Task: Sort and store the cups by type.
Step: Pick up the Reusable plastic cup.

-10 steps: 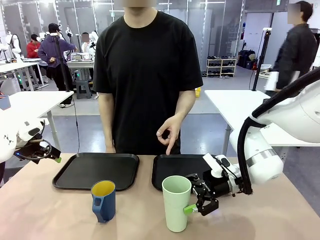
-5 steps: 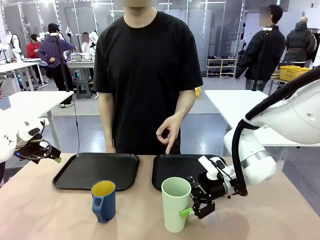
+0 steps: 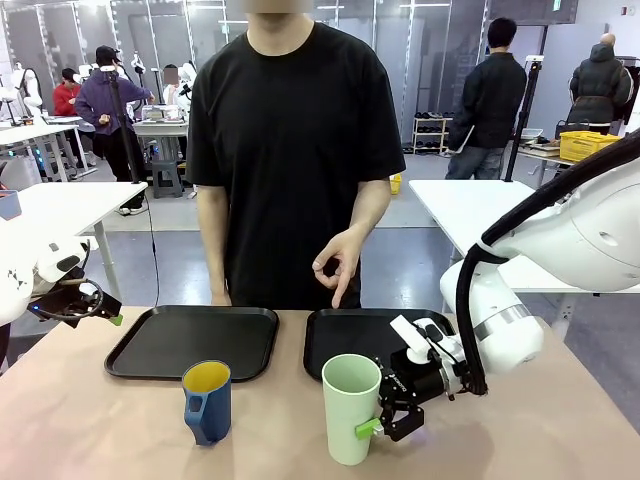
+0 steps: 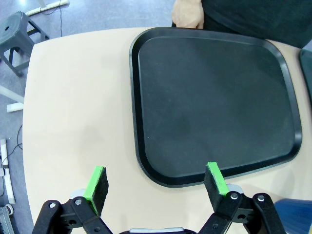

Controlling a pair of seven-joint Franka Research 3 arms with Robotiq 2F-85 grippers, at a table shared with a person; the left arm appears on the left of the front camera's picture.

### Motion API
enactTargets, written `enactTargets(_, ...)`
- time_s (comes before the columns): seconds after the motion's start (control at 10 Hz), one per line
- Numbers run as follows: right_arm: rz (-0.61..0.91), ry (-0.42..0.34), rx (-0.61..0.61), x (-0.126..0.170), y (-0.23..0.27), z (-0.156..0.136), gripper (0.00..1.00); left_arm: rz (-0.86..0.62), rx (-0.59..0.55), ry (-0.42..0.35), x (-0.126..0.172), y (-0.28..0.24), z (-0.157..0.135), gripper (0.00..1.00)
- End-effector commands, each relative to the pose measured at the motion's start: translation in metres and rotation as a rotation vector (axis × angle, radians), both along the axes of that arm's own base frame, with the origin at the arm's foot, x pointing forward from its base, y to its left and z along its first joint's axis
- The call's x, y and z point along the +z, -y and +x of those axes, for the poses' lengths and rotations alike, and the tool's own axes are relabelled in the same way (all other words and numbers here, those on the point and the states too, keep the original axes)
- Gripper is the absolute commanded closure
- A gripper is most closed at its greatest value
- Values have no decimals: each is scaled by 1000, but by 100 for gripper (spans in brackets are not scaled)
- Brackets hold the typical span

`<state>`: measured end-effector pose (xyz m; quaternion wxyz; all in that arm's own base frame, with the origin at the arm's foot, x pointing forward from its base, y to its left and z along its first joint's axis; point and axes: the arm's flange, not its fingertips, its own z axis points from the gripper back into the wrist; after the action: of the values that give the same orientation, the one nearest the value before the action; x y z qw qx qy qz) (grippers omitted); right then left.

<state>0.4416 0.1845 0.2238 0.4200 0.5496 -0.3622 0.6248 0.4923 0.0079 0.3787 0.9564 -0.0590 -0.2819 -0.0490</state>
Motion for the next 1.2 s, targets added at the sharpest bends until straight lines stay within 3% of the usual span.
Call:
enactTargets(0.0, 39, 39, 35, -31, 3, -14, 0, -1, -1, 2, 2, 0, 0, 0)
enactTargets(0.2, 55, 40, 47, -32, 3, -14, 0, -1, -1, 2, 2, 0, 0, 0)
enactTargets(0.7, 79, 49, 87, -31, 5, -15, 47, -1, -1, 2, 2, 0, 0, 0)
enactTargets(0.8, 58, 51, 73, -28, 4, -13, 52, -1, -1, 2, 2, 0, 0, 0)
enactTargets(1.1, 16, 87, -2, 22, 6, -10, 52, -1, -1, 2, 2, 0, 0, 0)
